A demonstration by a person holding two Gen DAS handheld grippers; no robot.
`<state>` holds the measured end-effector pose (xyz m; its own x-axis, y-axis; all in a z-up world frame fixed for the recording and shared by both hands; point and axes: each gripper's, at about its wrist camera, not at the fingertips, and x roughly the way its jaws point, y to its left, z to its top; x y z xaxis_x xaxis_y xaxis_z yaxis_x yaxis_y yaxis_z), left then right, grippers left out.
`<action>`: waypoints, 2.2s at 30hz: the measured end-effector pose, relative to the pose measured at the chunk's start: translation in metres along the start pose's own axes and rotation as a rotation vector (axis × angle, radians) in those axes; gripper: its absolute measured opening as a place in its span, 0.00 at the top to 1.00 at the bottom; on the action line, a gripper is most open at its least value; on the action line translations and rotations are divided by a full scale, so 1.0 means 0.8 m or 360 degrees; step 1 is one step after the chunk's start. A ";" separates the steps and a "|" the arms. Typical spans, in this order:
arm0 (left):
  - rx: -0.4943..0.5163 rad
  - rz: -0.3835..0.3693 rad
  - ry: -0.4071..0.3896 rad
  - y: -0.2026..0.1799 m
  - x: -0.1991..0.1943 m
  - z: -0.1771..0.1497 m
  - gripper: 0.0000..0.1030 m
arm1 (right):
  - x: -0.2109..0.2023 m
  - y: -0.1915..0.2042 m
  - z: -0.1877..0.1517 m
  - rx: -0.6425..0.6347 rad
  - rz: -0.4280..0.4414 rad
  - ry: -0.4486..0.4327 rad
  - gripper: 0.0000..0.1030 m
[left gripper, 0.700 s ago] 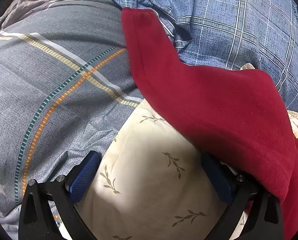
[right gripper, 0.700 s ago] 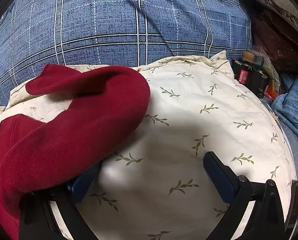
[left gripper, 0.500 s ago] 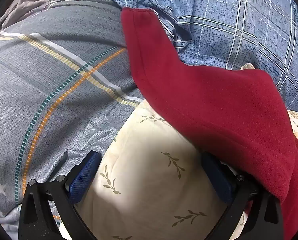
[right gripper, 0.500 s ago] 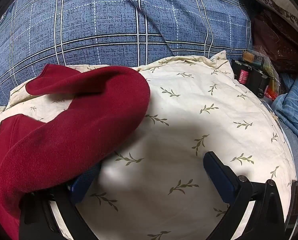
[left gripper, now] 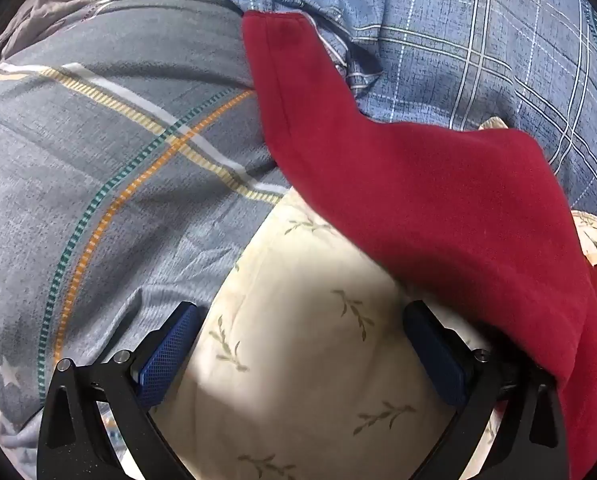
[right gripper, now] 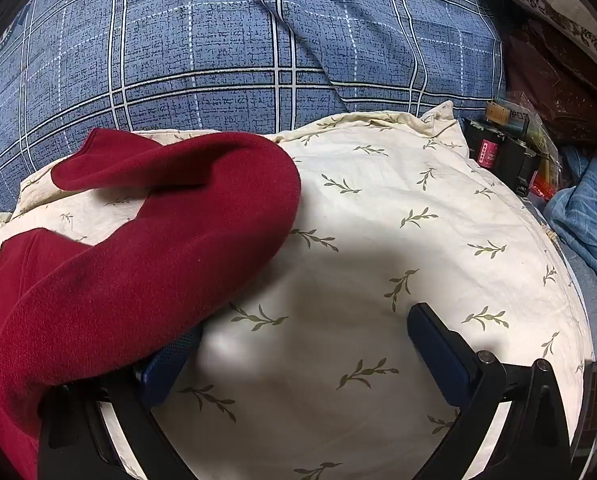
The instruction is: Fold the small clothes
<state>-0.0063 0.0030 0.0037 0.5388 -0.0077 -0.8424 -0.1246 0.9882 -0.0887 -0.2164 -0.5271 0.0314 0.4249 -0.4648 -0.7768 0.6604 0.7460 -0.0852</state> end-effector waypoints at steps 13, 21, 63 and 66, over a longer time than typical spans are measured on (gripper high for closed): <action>0.0257 -0.0007 -0.0170 -0.011 -0.094 -0.044 0.06 | -0.077 0.015 -0.063 0.0018 0.0061 0.0142 0.00; 0.0352 -0.0183 -0.0385 -0.027 -0.183 -0.083 0.06 | -0.199 0.047 -0.112 -0.0119 0.0372 0.0067 0.00; 0.0571 -0.0265 -0.0336 -0.059 -0.161 -0.111 0.06 | -0.206 0.305 -0.125 -0.0354 0.0611 -0.0047 0.01; 0.0572 -0.0260 -0.0330 -0.060 -0.158 -0.110 0.06 | -0.201 0.307 -0.126 -0.0358 0.0608 -0.0039 0.01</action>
<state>-0.1423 -0.0567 0.0677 0.6876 -0.1738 -0.7050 0.2539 0.9672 0.0092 -0.1850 -0.2205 0.0726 0.6287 -0.1445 -0.7641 0.3033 0.9504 0.0698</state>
